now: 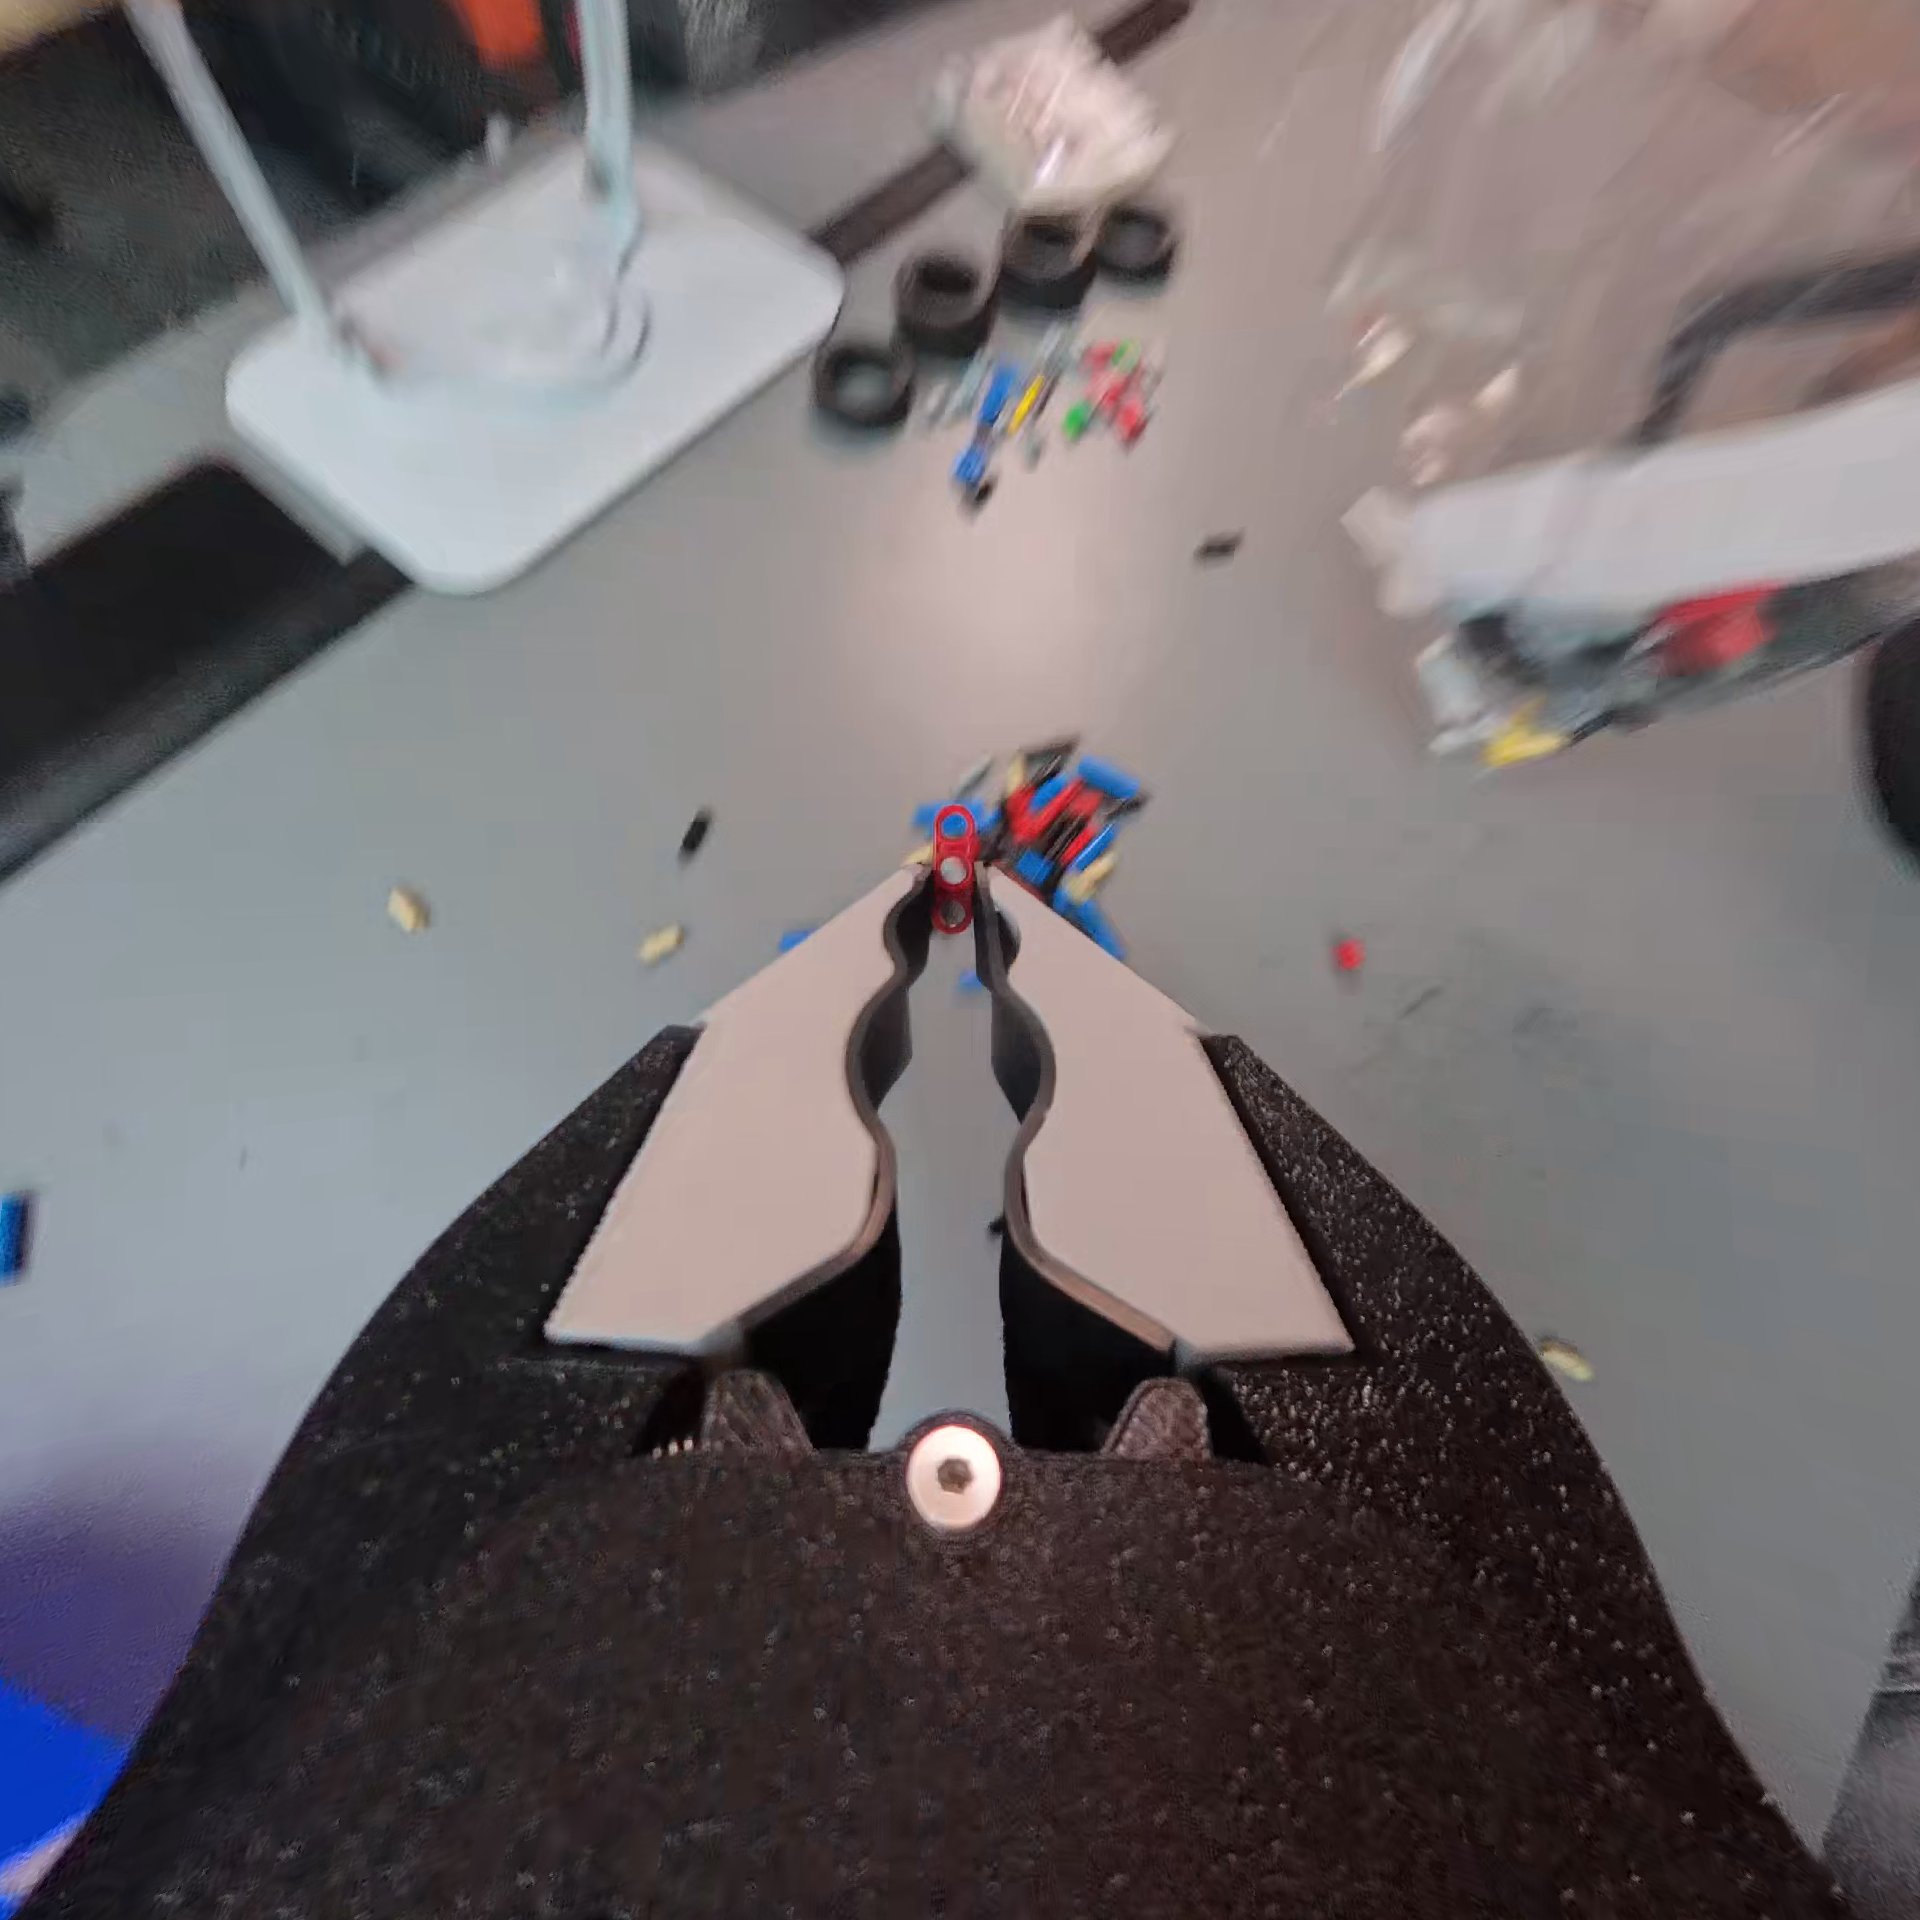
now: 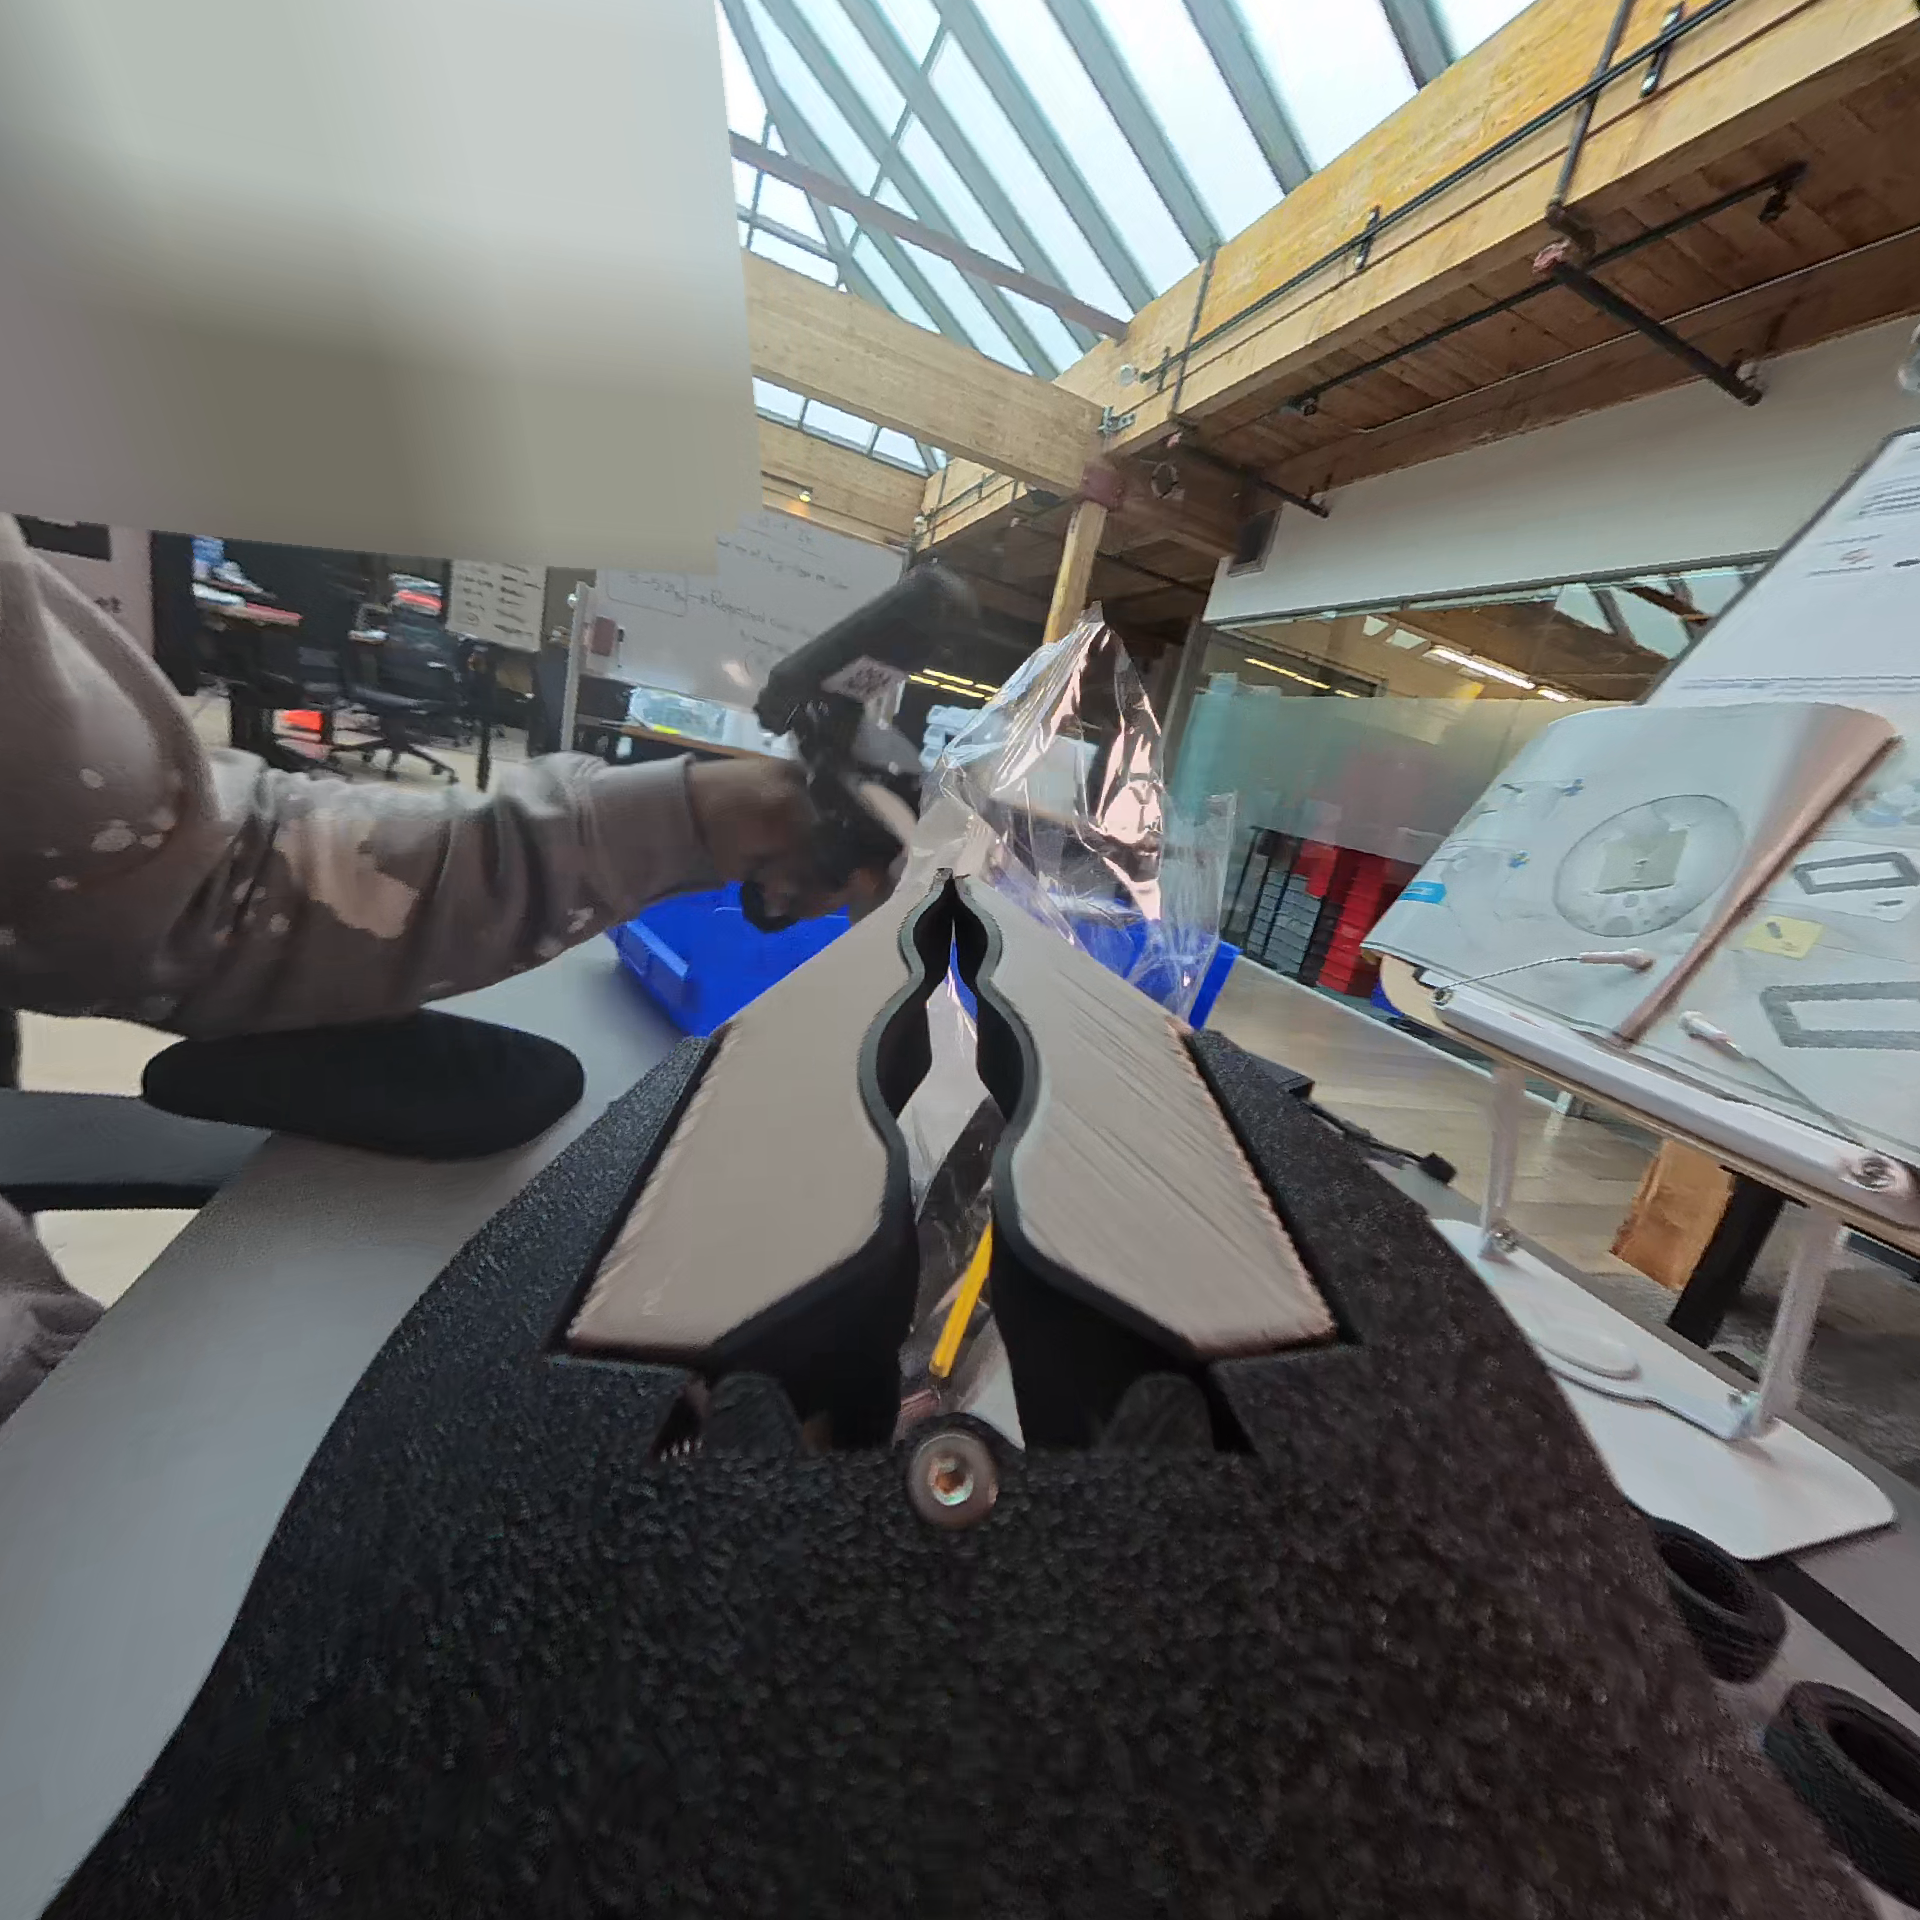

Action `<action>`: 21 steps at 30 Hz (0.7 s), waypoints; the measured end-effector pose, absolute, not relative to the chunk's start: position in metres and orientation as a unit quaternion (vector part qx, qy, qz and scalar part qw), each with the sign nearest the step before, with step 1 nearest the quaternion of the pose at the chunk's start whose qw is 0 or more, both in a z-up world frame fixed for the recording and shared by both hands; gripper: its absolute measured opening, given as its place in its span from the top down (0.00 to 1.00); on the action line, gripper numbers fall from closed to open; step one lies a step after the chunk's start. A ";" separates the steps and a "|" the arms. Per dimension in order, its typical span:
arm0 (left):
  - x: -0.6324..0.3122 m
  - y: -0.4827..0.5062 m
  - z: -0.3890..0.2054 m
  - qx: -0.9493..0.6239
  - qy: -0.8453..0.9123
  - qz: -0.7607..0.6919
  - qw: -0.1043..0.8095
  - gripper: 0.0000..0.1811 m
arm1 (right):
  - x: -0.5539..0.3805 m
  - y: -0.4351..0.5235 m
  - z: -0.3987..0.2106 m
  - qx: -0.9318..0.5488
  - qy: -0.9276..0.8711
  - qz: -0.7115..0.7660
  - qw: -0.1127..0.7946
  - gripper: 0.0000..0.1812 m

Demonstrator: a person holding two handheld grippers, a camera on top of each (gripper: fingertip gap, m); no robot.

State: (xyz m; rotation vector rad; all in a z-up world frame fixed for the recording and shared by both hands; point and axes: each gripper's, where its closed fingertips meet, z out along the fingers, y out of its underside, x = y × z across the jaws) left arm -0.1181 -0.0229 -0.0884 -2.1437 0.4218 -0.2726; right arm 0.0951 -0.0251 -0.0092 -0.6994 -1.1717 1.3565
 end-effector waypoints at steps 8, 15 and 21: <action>-0.007 -0.049 0.004 -0.772 0.418 -0.204 0.434 0.96 | 0.087 -0.069 -0.027 -0.260 -0.565 0.587 0.517 1.00; -0.004 -0.078 0.011 -0.758 0.450 -0.255 0.397 0.96 | 0.091 -0.073 -0.020 -0.246 -0.565 0.584 0.528 1.00; -0.013 -0.085 -0.013 -0.782 0.453 -0.245 0.351 0.96 | 0.087 -0.071 -0.025 -0.246 -0.575 0.570 0.533 1.00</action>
